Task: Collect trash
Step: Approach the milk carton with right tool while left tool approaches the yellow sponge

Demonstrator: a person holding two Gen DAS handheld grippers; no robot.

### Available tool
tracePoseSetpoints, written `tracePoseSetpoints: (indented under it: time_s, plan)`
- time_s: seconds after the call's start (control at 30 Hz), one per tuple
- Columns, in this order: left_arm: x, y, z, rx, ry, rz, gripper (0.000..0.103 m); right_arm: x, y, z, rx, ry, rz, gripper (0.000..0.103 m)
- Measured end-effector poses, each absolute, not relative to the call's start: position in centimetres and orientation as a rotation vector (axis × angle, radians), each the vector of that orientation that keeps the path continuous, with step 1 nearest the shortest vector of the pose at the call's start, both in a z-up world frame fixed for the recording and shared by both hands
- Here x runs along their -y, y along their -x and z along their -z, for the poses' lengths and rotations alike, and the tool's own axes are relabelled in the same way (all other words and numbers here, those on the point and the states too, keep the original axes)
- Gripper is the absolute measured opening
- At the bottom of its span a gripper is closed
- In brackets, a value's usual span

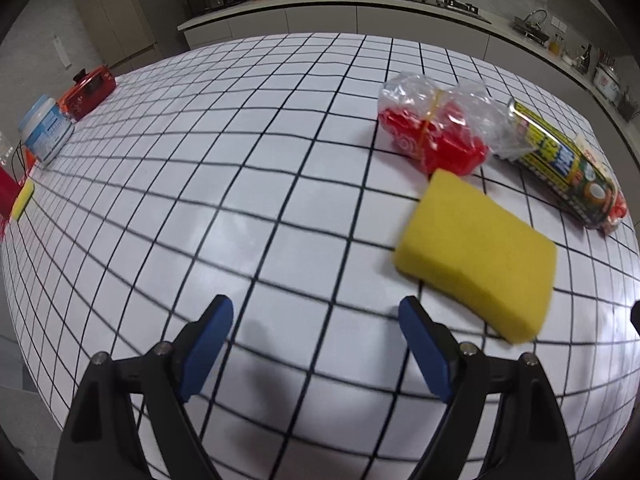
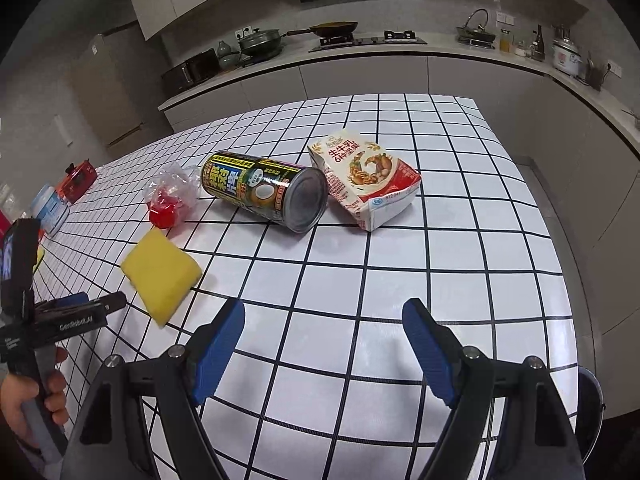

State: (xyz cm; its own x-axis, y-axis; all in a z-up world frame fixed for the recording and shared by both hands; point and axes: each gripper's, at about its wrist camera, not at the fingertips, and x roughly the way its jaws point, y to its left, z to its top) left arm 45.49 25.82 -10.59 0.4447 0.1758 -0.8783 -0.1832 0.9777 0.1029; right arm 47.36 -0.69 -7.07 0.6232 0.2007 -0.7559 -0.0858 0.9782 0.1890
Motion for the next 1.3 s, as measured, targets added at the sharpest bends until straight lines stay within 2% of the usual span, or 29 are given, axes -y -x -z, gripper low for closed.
tracePoseSetpoints:
  time_s: [0.4,0.77,1.3]
  plan:
    - [-25.2,-49.7,10.2,-1.037,-0.034,-0.207,0.086,2.4,-46.9,7.3,-0.893,-0.165,-0.068,0.083]
    - [-23.8,-44.6,7.7,-1.045,0.101,-0.12,0.086,3.7,-48.2,6.5,-0.867,-0.168,-0.079,0.083]
    - [-18.9,-44.8,8.6,-1.091,0.142,-0.066,0.086,5.7,-49.2,6.4,-0.867,-0.15,-0.113,0.083]
